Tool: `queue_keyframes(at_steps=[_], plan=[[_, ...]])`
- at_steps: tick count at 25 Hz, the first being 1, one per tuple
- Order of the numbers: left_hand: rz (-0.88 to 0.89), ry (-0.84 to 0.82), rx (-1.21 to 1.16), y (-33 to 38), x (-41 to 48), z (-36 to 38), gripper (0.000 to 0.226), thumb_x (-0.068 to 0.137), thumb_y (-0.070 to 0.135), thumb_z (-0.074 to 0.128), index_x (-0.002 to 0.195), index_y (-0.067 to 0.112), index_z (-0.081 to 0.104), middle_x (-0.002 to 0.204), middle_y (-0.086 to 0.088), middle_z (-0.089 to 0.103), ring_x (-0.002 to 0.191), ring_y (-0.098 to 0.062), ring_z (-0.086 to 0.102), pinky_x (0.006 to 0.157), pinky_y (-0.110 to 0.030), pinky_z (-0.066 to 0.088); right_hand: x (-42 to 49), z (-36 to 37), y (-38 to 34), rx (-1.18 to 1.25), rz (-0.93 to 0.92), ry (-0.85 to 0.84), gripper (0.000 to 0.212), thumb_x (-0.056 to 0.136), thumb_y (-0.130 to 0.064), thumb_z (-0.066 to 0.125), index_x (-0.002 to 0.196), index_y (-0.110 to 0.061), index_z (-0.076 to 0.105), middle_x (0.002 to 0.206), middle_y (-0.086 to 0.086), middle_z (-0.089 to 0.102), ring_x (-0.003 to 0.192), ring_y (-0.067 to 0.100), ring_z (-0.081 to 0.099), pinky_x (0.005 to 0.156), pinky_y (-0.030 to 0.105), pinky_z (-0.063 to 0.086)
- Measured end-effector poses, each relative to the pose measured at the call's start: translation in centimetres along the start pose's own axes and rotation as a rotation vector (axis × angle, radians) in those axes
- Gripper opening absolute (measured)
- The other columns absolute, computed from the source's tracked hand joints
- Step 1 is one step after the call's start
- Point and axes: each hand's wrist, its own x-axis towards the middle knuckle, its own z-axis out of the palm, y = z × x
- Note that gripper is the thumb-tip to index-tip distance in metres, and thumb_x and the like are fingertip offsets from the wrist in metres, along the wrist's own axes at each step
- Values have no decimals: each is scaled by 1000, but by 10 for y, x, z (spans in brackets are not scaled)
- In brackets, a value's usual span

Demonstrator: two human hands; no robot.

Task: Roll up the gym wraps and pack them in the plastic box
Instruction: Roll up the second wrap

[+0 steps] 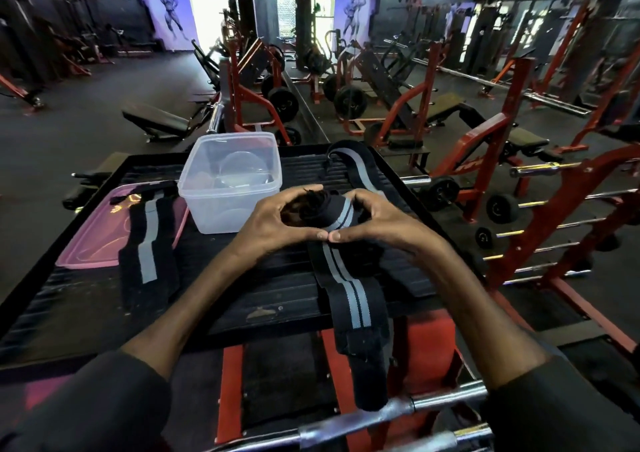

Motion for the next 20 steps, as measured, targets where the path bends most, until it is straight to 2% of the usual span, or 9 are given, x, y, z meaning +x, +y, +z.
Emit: queue_keyframes(at_steps=[3,4,7,10,14,17,19,20], plan=[[-55,92,16,-17,-28,-33,71,65,15,94,129,22,65,123,11,70,115,1,65,100,-17,51,33,37,-6,-217,-23,-140,62,61,-40,92,115,-27,65,115,-1,71,112,17,66,102,46,51],[-95,121,18,-25,-37,-43,69,65,14,94,128,23,67,122,12,70,115,1,65,99,-19,52,42,49,-5,-220,-31,-188,61,62,-38,91,116,-27,65,115,1,70,110,18,66,101,44,52],[-236,145,30,-53,-63,-65,68,65,17,94,128,23,67,124,7,71,119,-8,66,101,-27,53,57,63,-5,-145,-34,-228,53,78,-13,85,126,-14,63,114,6,62,100,10,61,84,19,51],[-313,142,-42,-67,-82,-75,67,68,17,92,128,23,62,122,3,71,112,-10,69,100,-28,54,60,62,3,-66,-19,-178,42,84,-2,78,123,-9,65,108,4,60,91,4,57,76,7,48],[-321,116,12,-66,-84,-80,50,84,10,80,127,25,59,128,6,66,114,1,63,104,-30,51,64,51,13,58,-22,-3,35,88,5,70,121,-7,65,100,7,61,81,9,58,69,16,48],[-242,281,17,-52,-82,-68,38,91,6,72,117,32,62,123,12,66,117,2,61,106,-24,49,70,30,21,43,-76,169,29,88,7,66,108,-15,68,94,2,64,80,7,60,70,15,49],[-98,447,44,-34,-79,-53,32,95,4,66,117,28,65,122,10,69,119,-5,63,102,-17,48,79,13,33,-13,-76,236,30,87,6,66,101,-20,69,97,2,66,86,8,62,75,16,50],[-27,485,38,-22,-77,-45,28,96,3,64,116,23,67,119,7,71,116,-7,65,100,-17,49,83,5,37,-34,-67,251,30,86,5,66,100,-21,70,98,3,66,89,11,63,78,21,51]])
